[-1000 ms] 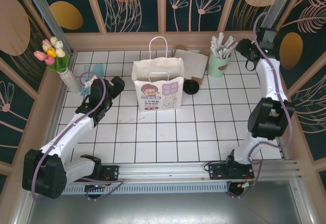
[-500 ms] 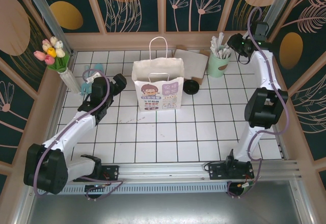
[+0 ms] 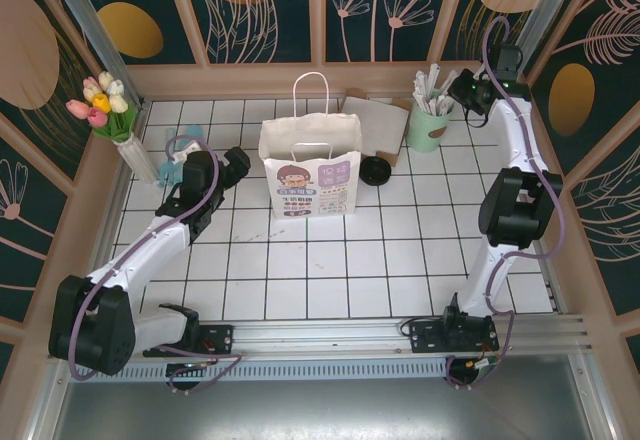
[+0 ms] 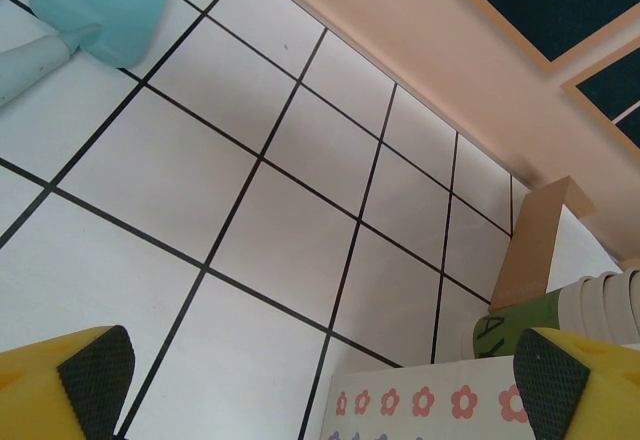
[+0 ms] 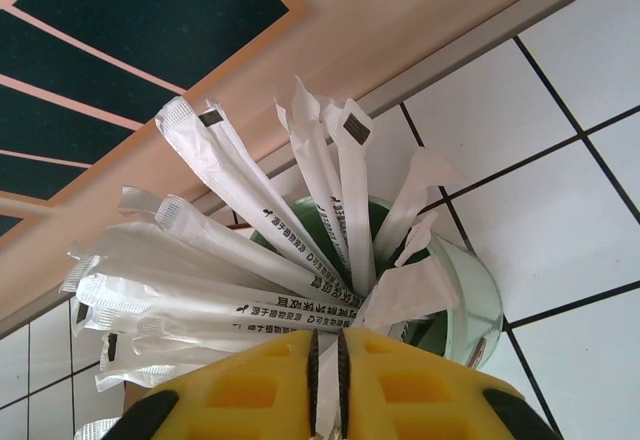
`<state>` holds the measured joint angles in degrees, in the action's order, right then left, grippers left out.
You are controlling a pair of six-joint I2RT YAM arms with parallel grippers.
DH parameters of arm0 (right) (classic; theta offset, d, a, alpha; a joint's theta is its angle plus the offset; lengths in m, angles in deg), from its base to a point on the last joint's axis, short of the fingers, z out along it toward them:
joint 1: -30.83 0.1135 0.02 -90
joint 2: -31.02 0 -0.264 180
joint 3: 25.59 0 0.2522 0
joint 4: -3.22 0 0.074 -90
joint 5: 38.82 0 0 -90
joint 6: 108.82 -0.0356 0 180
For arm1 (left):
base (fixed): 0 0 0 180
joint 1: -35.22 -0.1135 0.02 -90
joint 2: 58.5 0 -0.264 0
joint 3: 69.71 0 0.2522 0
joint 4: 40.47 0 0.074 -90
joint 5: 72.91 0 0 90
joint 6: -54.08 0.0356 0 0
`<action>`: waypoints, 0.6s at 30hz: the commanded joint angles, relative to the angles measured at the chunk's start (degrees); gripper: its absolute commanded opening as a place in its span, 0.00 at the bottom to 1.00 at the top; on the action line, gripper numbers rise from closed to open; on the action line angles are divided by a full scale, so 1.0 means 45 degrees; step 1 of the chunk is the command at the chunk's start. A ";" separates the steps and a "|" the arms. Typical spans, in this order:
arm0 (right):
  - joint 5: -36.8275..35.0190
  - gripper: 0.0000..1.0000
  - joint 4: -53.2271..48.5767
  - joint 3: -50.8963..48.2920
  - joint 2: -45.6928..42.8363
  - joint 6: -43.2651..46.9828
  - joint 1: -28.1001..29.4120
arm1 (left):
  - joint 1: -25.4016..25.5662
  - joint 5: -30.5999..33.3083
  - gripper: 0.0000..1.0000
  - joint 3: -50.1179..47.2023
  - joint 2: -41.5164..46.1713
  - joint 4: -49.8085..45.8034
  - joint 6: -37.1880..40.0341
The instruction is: Pack the takeout coffee
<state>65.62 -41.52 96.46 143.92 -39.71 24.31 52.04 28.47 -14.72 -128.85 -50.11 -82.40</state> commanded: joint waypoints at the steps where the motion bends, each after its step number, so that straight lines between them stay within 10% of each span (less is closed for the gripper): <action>1: -0.0339 0.13 0.0003 0.0175 -0.0356 0.0260 0.0119 | -0.0029 -0.0047 0.99 0.0271 -0.0139 0.0226 0.0206; 18: -0.0946 0.11 -0.0200 -0.0055 -0.1391 0.0666 0.0229 | -0.0038 -0.0498 0.99 0.0300 -0.0266 0.0430 0.0133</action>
<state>62.86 -41.68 96.46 140.47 -38.18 24.74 52.04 26.72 -14.70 -129.62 -50.04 -82.43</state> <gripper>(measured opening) 0.113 0.987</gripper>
